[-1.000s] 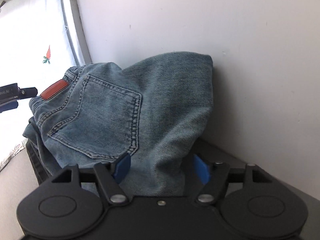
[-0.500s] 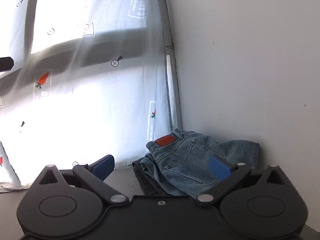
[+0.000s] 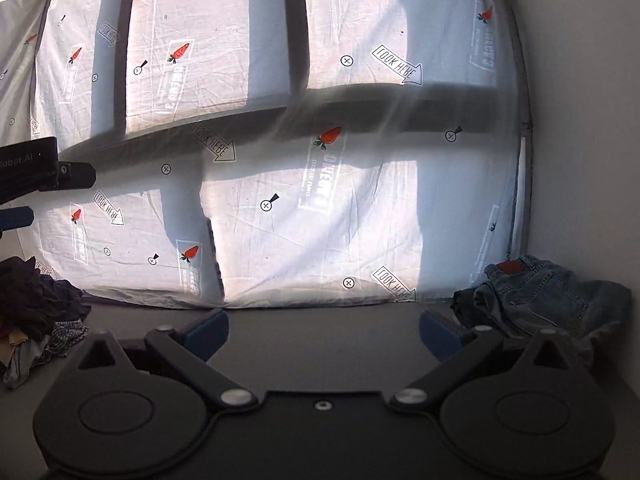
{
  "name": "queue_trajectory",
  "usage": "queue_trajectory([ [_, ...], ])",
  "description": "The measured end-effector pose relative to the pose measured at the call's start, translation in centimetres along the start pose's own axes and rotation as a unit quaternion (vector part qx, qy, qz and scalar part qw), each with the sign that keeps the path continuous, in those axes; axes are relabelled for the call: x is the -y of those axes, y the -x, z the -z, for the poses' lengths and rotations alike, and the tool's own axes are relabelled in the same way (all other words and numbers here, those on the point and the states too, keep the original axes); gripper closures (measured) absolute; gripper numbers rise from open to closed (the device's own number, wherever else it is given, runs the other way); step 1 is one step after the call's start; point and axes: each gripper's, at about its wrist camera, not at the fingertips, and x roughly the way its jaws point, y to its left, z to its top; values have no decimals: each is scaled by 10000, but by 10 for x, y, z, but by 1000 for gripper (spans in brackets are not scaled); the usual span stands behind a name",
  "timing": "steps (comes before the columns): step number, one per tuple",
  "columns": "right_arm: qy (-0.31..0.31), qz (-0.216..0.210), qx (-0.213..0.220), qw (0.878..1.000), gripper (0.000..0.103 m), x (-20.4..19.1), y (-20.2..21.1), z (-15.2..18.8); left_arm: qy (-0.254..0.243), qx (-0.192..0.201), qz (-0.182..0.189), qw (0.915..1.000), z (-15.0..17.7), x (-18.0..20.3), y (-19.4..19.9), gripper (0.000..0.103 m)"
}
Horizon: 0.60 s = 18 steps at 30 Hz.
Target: Fold clothes
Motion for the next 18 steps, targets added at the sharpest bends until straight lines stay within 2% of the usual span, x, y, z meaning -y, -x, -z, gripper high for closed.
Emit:
queue_trajectory([
  [4, -84, -75, -53, 9999, 0, -45, 32, 21, -131, -494, 286, 9983, 9, -45, 33, 0],
  [8, -194, -167, -207, 9995, 0, -81, 58, 37, -457, -698, 310, 9960, 21, -79, 66, 0],
  [12, -429, -373, -642, 9963, 0, -113, 79, 62, -611, -828, 395, 9939, 34, -113, 94, 0],
  [15, -107, -211, -890, 9958, 0, -140, 93, 75, -468, -1037, 307, 9930, 44, -137, 108, 0],
  [18, 226, 34, -893, 9957, 0, -160, 104, 82, -419, -1512, 336, 9870, 55, -158, 116, 0],
])
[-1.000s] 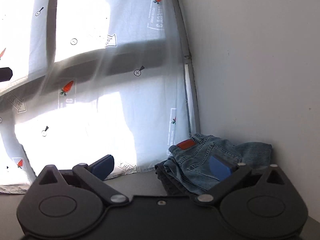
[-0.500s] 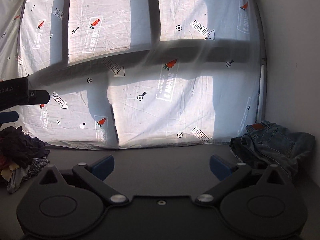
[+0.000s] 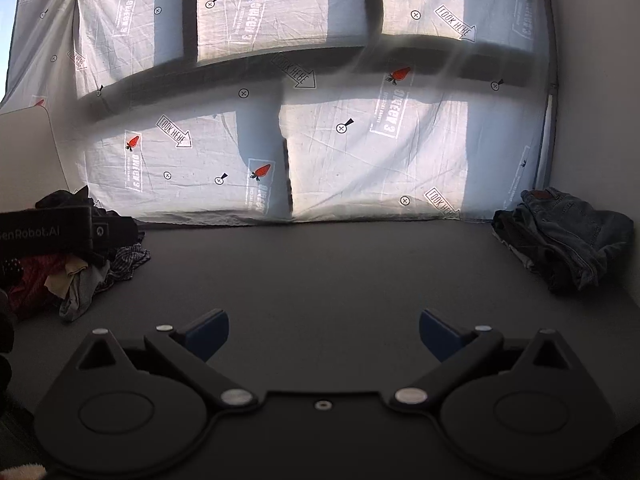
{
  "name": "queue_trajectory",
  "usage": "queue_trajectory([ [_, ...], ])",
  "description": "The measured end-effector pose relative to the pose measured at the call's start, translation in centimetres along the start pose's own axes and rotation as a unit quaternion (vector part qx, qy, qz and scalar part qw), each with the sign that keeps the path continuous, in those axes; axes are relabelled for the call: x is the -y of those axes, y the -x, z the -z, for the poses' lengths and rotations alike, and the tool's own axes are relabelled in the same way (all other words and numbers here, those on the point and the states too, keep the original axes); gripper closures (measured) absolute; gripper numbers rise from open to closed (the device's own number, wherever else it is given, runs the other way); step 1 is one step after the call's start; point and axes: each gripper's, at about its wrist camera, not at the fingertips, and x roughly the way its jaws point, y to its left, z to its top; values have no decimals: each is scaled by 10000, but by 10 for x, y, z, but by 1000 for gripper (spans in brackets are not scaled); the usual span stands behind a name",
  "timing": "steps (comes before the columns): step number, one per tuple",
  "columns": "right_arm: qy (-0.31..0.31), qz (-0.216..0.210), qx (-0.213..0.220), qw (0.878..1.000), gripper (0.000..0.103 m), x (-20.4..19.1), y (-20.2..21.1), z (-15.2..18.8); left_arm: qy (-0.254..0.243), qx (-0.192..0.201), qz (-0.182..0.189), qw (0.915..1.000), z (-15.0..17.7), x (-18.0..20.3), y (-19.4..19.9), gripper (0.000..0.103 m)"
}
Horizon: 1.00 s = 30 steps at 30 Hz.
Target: Fold clothes
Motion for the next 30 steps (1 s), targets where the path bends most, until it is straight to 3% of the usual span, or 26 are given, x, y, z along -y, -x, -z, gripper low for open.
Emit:
queue_trajectory([
  [4, 149, 236, -217, 9994, 0, -17, 0, 9, 72, -538, -48, 9985, 20, -21, 2, 0],
  [9, 77, 310, -333, 9989, 0, -28, 0, 16, 66, -724, -55, 9973, 29, -40, 2, 0],
  [30, 244, 191, -364, 9989, 0, -49, -10, 12, -153, -811, -190, 9964, 26, -57, 1, 0],
])
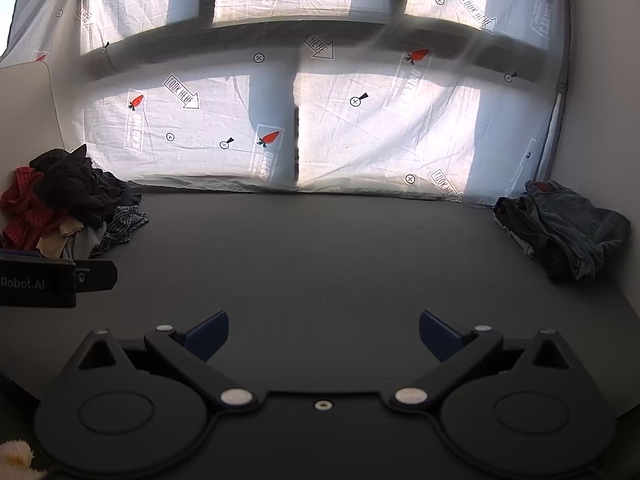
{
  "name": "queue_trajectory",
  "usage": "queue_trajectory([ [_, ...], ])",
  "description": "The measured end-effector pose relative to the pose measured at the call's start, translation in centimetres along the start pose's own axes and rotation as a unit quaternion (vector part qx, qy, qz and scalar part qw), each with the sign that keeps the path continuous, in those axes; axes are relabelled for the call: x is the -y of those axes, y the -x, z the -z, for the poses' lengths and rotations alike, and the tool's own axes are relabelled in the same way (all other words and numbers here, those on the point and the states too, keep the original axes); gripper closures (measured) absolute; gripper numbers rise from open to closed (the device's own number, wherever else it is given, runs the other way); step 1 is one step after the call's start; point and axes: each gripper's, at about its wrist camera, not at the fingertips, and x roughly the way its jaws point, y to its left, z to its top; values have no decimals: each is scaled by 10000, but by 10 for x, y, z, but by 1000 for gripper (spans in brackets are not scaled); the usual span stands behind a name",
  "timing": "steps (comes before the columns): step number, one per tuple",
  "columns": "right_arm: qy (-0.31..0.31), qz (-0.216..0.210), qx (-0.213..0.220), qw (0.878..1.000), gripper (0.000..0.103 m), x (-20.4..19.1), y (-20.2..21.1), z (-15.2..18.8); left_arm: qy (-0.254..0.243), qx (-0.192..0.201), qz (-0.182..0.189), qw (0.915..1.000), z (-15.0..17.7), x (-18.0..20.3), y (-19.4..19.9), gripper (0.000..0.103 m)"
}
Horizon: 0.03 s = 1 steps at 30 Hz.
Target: Fold clothes
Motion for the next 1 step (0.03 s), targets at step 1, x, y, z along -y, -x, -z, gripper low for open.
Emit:
queue_trajectory([
  [1, 0, -2, 2, 10000, 0, 0, 0, 0, -8, 14, -7, 10000, 0, 1, 0, 0],
])
